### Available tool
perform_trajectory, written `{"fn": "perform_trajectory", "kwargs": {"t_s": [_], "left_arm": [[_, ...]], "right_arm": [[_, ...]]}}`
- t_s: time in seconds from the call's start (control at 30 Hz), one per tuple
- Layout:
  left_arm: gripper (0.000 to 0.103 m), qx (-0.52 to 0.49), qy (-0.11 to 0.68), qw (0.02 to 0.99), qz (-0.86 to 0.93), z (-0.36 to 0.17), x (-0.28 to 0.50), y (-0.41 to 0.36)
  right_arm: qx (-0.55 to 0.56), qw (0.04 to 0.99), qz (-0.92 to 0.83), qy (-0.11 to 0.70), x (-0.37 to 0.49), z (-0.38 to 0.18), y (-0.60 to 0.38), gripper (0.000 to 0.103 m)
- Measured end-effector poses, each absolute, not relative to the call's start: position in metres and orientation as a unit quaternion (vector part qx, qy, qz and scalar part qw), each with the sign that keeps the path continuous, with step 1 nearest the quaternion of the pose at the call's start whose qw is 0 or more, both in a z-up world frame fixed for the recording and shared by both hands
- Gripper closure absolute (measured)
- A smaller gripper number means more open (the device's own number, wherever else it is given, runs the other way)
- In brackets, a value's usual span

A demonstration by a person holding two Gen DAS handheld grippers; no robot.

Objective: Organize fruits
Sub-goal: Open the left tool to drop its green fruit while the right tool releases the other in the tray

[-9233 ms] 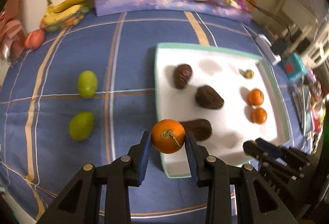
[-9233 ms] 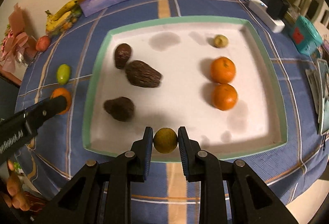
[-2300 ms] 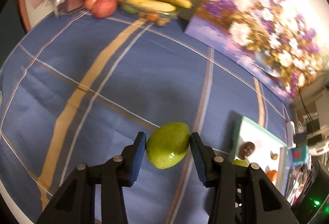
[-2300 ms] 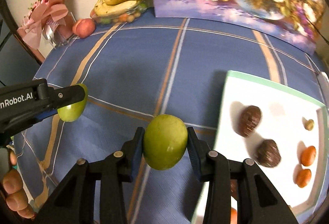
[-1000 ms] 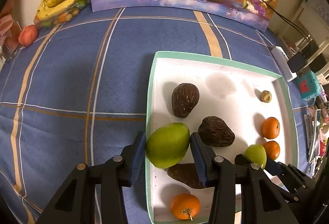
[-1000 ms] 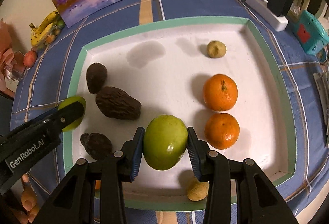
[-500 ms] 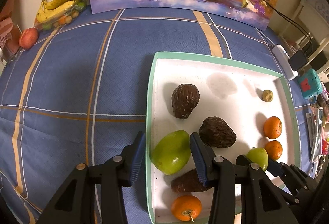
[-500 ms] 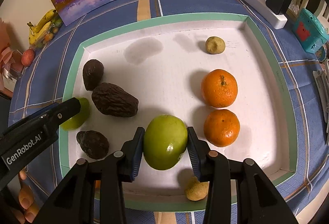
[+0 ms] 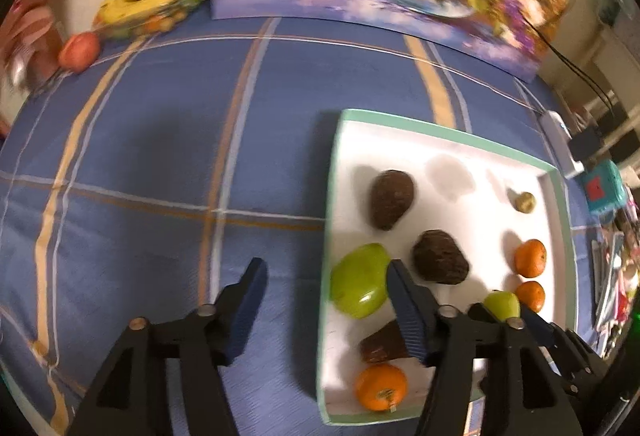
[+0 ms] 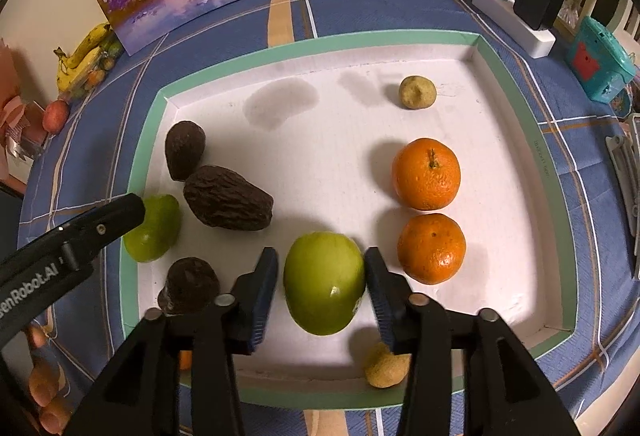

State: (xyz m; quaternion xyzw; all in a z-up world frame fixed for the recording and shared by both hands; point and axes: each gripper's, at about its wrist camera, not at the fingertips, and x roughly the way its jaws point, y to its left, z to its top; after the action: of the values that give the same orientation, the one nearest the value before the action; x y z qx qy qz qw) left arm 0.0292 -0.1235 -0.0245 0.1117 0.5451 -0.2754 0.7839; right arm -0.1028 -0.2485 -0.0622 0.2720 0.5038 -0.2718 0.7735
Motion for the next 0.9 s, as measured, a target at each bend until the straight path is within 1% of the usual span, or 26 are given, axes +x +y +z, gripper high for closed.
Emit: {"fn": "perform_trajectory", "kwargs": {"t_s": [0.03,0.07,0.13,0.17,0.2,0.27,0.33,0.37,0.47,0.57,0.73,0.9], "left_arm": [[0.022,0.112,0.544,0.789,-0.263,-0.024,0.03,-0.118],[0.018,0.115,0.541,0.794,-0.252,-0.024,0.031,-0.113],[0.003,0.128,0.532,0.806,-0.227,-0.023,0.032,-0.103],[0.001,0.131,0.529,0.809,-0.221,-0.022,0.032,-0.099],[0.0,0.133,0.526,0.812,-0.214,-0.021,0.032,-0.095],[0.0,0.138,0.524,0.816,-0.203,-0.021,0.031,-0.084],[0.0,0.142,0.524,0.817,-0.196,-0.022,0.028,-0.074],[0.0,0.145,0.524,0.816,-0.194,-0.023,0.025,-0.071],[0.0,0.155,0.526,0.814,-0.193,-0.026,0.019,-0.061],[0.0,0.162,0.523,0.815,-0.191,-0.025,0.012,-0.051],[0.0,0.169,0.534,0.803,-0.202,-0.031,0.0,-0.038],[0.0,0.184,0.518,0.809,-0.208,-0.025,-0.009,-0.032]], "right_arm": [[0.272,0.775,-0.272,0.502,-0.104,-0.061,-0.247,0.046],[0.271,0.776,-0.272,0.501,-0.104,-0.059,-0.246,0.046],[0.268,0.777,-0.271,0.5,-0.105,-0.058,-0.242,0.044],[0.265,0.778,-0.272,0.5,-0.106,-0.056,-0.239,0.038],[0.26,0.78,-0.273,0.5,-0.107,-0.055,-0.236,0.031],[0.253,0.783,-0.274,0.498,-0.109,-0.051,-0.23,0.029],[0.246,0.786,-0.274,0.497,-0.112,-0.049,-0.225,0.024],[0.242,0.788,-0.274,0.496,-0.113,-0.047,-0.221,0.019],[0.235,0.79,-0.276,0.495,-0.117,-0.045,-0.212,0.017],[0.231,0.789,-0.279,0.497,-0.124,-0.046,-0.202,0.008],[0.226,0.794,-0.282,0.489,-0.136,-0.041,-0.19,0.008],[0.218,0.801,-0.284,0.479,-0.146,-0.033,-0.18,0.008]]}}
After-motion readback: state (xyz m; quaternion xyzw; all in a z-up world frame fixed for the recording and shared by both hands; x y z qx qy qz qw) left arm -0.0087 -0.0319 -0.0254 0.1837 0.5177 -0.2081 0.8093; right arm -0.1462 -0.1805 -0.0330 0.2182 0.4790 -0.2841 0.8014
